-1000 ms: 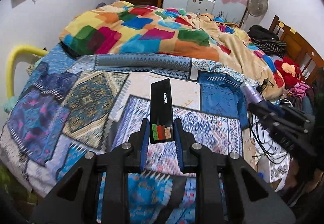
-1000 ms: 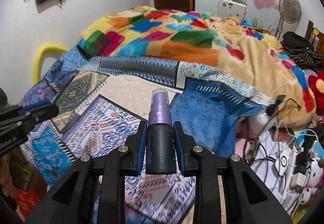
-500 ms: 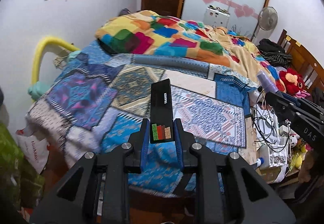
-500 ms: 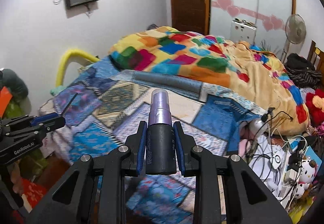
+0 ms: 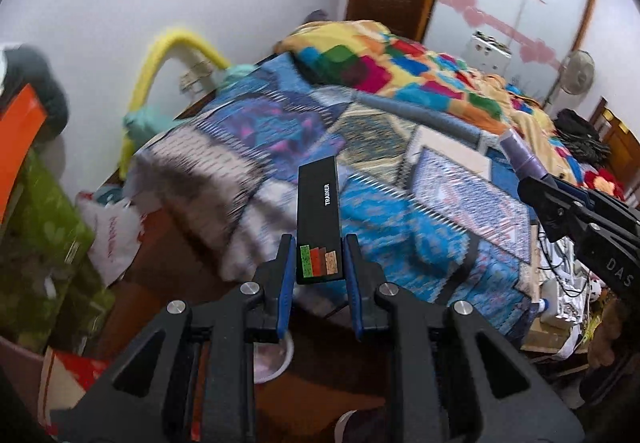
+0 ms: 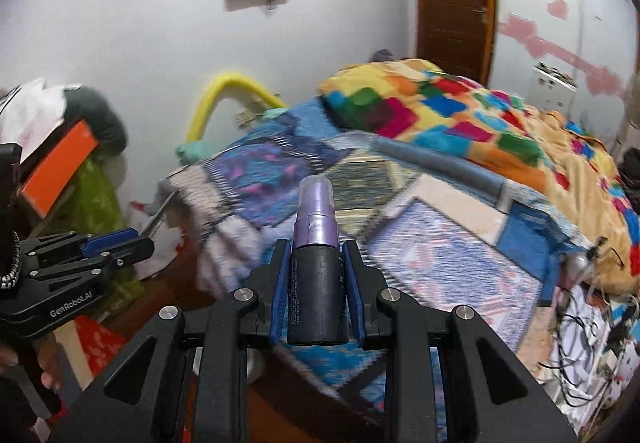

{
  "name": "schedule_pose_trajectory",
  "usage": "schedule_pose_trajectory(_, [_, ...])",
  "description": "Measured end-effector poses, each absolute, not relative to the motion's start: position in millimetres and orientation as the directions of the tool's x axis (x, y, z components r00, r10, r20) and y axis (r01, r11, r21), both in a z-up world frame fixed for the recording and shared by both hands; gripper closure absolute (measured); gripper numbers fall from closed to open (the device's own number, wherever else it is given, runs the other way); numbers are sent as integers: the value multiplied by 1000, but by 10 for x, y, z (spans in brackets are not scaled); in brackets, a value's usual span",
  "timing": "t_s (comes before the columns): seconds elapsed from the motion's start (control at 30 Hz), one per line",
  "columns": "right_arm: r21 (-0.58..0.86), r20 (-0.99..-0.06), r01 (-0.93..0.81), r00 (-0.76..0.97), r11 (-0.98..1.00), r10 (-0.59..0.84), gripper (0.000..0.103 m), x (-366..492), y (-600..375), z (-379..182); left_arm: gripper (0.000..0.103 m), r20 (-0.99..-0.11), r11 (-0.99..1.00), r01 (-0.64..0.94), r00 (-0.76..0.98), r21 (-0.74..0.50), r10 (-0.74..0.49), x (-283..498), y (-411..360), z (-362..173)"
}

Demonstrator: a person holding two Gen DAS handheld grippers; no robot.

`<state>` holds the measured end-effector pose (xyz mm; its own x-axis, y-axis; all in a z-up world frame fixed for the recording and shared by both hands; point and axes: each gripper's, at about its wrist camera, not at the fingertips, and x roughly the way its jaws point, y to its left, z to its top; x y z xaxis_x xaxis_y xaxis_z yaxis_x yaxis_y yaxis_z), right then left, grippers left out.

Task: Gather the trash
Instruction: 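Carry the box with the left tool while the right tool carries the bottle to the bucket, then open the right tool over the bucket while the left tool opens to drop the box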

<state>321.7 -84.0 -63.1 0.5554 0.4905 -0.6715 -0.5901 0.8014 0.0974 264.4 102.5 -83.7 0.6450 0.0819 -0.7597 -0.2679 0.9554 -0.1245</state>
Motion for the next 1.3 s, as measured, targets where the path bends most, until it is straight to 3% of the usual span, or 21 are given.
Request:
schedule_pose_trajectory(0.4, [121, -768, -736, 355, 666, 533, 79, 2719, 238, -1266, 80, -815, 895, -430, 557, -121, 158, 1883, 1789, -1418])
schedule_pose_trajectory(0.93, [145, -931, -819, 78, 555, 357, 79, 2439, 926, -2575, 80, -932, 818, -531, 362, -220, -15, 1708, 2120, -2957])
schedule_pose_trajectory(1.17, [203, -949, -793, -15, 574, 316, 79, 2677, 1126, -2868, 80, -936, 802, -537, 344, -262, -75, 1948, 2176, -3129])
schedule_pose_trajectory(1.3, [238, -951, -772, -62, 589, 302, 79, 2776, 1232, -2931, 78, -943, 803, -549, 328, -232, -48, 2096, 2254, -3176])
